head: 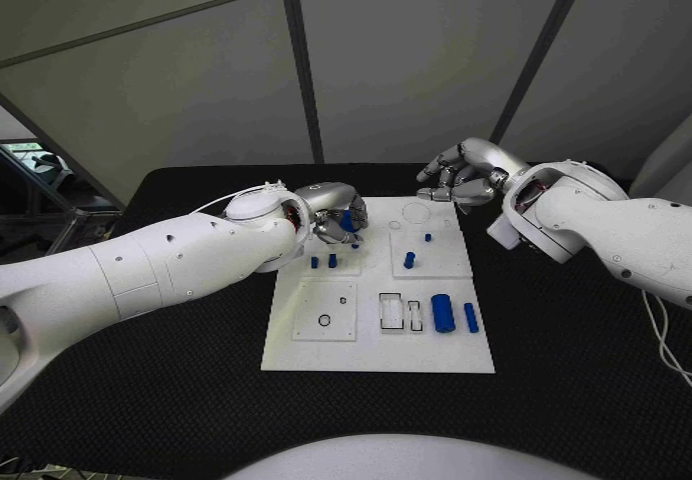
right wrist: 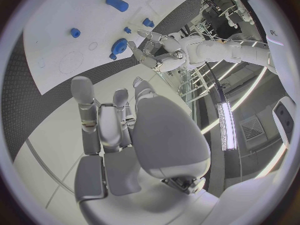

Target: Assemble the parts on the task board

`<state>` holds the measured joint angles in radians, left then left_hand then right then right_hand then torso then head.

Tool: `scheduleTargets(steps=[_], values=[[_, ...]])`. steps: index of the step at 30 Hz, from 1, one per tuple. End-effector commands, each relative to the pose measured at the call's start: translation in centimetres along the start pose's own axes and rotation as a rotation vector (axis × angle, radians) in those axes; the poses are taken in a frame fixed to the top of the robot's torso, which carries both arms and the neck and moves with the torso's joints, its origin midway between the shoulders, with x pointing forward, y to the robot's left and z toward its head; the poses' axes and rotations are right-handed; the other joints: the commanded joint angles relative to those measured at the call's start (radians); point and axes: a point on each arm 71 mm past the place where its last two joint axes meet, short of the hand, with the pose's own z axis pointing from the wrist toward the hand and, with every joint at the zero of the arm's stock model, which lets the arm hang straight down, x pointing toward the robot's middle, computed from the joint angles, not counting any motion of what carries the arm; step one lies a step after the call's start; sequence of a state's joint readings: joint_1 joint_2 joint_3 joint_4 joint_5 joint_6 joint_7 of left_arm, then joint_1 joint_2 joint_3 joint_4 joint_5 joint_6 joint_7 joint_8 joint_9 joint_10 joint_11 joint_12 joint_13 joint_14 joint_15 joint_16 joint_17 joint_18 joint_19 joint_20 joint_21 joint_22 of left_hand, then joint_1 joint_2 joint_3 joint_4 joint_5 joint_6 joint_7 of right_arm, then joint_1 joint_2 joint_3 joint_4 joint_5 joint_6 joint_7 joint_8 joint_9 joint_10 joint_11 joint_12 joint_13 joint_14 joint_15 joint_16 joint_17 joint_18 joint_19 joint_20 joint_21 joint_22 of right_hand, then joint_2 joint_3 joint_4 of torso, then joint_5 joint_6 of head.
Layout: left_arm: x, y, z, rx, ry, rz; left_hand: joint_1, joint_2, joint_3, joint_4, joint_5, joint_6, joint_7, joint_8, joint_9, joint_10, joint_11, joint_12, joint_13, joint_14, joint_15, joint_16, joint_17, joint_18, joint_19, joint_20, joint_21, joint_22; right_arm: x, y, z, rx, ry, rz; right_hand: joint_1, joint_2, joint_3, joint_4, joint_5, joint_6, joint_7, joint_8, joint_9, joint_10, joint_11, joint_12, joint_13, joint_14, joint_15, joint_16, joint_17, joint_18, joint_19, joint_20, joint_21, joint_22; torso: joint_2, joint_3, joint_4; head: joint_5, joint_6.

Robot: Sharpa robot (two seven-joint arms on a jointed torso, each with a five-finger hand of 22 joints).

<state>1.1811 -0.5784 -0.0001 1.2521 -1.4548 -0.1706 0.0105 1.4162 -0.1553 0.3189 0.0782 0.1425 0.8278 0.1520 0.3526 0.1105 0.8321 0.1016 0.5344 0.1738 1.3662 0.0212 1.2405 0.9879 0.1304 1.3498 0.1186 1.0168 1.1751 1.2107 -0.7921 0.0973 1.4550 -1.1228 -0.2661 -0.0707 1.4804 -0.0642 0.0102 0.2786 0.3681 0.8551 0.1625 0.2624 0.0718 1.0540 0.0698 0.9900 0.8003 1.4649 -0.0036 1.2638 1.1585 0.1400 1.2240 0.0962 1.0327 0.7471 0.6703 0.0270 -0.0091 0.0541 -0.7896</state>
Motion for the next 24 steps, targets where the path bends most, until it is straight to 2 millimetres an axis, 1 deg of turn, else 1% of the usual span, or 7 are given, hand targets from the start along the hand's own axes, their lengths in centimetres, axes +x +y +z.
scheduleTargets(steps=[1, 5, 9, 12, 21, 22, 24], values=[[0.3, 0.06, 0.26, -0.01, 0.037, 0.071, -0.002, -0.005, 0.001, -0.005, -0.003, 0.015, -0.001, -0.009, -0.005, 0.013, -0.003, -0.01, -0.008, 0.018, -0.002, 0.025, 0.023, -0.021, 0.019, -0.001, 0.042, 0.032, -0.01, 0.2, 0.05, -0.009, 0.0, -0.003, 0.0, 0.002, 0.001, 0.005, 0.003, -0.006, -0.002, 0.003, -0.001, -0.007, 0.001, 0.002, -0.001, 0.005, -0.006, -0.005, 0.0, 0.008, 0.005, -0.002, -0.004, -0.001, 0.0, -0.0004, -0.0003, 0.0, 0.0], [0.53, 0.21, 0.52, -0.028, 0.057, 0.085, -0.002, -0.003, 0.003, -0.006, -0.003, 0.023, -0.003, -0.014, -0.008, 0.02, -0.004, -0.015, -0.014, 0.03, -0.004, 0.04, 0.035, -0.026, 0.031, -0.003, 0.07, 0.054, -0.01, 0.21, 0.06, -0.008, 0.001, -0.003, 0.001, 0.002, 0.002, 0.005, 0.004, -0.006, -0.002, 0.003, -0.001, -0.006, 0.001, 0.002, 0.0, 0.006, -0.006, -0.005, 0.0, 0.008, 0.005, -0.002, -0.004, 0.0, -0.001, 0.0003, 0.0, 0.0, -0.002], [0.76, 0.35, 0.76, -0.043, 0.073, 0.093, 0.0, 0.001, 0.009, -0.007, -0.002, 0.031, -0.005, -0.018, -0.011, 0.029, -0.006, -0.018, -0.019, 0.038, -0.006, 0.049, 0.041, -0.03, 0.04, -0.004, 0.089, 0.069, 0.01, 0.25, 0.06, -0.009, 0.001, -0.002, 0.001, 0.002, 0.002, 0.005, 0.004, -0.006, -0.002, 0.003, -0.001, -0.006, 0.001, 0.002, 0.0, 0.006, -0.006, -0.005, 0.0, 0.008, 0.005, -0.002, -0.004, 0.0, 0.0, -0.0005, 0.0017, -0.002, -0.002], [0.94, 0.44, 0.86, -0.052, 0.086, 0.095, 0.003, 0.003, 0.016, -0.008, -0.002, 0.039, -0.006, -0.021, -0.013, 0.041, -0.008, -0.021, -0.023, 0.044, -0.007, 0.054, 0.042, -0.032, 0.047, -0.006, 0.105, 0.081, 0.04, 0.28, 0.07, -0.01, 0.002, -0.002, 0.001, 0.002, 0.002, 0.005, 0.004, -0.006, -0.002, 0.003, -0.001, -0.006, 0.001, 0.002, 0.0, 0.006, -0.006, -0.005, 0.0, 0.008, 0.005, -0.002, -0.004, 0.0, -0.001, -0.0005, 0.0004, -0.002, -0.004], [1.1, 0.53, 1.01, -0.056, 0.093, 0.096, 0.002, 0.005, 0.027, -0.009, -0.002, 0.052, -0.007, -0.027, -0.016, 0.06, -0.009, -0.029, -0.03, 0.049, -0.009, 0.058, 0.038, -0.035, 0.053, -0.008, 0.119, 0.093, 0.05, 0.3, 0.07, -0.01, 0.004, -0.002, 0.002, 0.003, 0.002, 0.004, 0.005, -0.006, -0.003, 0.004, -0.001, -0.005, 0.0, 0.004, 0.001, 0.006, -0.006, -0.004, 0.002, 0.008, 0.006, -0.002, -0.003, 0.001, -0.001, 0.0005, 0.0005, -0.001, -0.006], [1.14, 0.54, 1.02, -0.057, 0.094, 0.096, 0.002, 0.005, 0.027, -0.009, -0.002, 0.053, -0.007, -0.028, -0.017, 0.061, -0.009, -0.029, -0.031, 0.049, -0.009, 0.058, 0.038, -0.035, 0.053, -0.008, 0.12, 0.093, 0.05, 0.29, 0.06, -0.01, 0.004, -0.002, 0.002, 0.003, 0.002, 0.004, 0.005, -0.006, -0.003, 0.004, -0.001, -0.005, 0.0, 0.004, 0.001, 0.006, -0.006, -0.004, 0.002, 0.008, 0.006, -0.002, -0.003, 0.001, -0.001, -0.0005, 0.0017, -0.003, -0.005], [1.19, 0.56, 1.04, -0.058, 0.095, 0.096, 0.003, 0.006, 0.029, -0.009, -0.002, 0.054, -0.007, -0.029, -0.017, 0.063, -0.01, -0.03, -0.031, 0.049, -0.01, 0.058, 0.038, -0.035, 0.054, -0.008, 0.122, 0.095, 0.04, 0.27, 0.06, -0.009, 0.004, -0.003, 0.002, 0.003, 0.002, 0.004, 0.005, -0.006, -0.003, 0.004, -0.001, -0.005, 0.0, 0.004, 0.001, 0.006, -0.006, -0.004, 0.002, 0.008, 0.006, -0.002, -0.003, 0.001, -0.001, -0.0011, 0.002, -0.003, -0.006]])
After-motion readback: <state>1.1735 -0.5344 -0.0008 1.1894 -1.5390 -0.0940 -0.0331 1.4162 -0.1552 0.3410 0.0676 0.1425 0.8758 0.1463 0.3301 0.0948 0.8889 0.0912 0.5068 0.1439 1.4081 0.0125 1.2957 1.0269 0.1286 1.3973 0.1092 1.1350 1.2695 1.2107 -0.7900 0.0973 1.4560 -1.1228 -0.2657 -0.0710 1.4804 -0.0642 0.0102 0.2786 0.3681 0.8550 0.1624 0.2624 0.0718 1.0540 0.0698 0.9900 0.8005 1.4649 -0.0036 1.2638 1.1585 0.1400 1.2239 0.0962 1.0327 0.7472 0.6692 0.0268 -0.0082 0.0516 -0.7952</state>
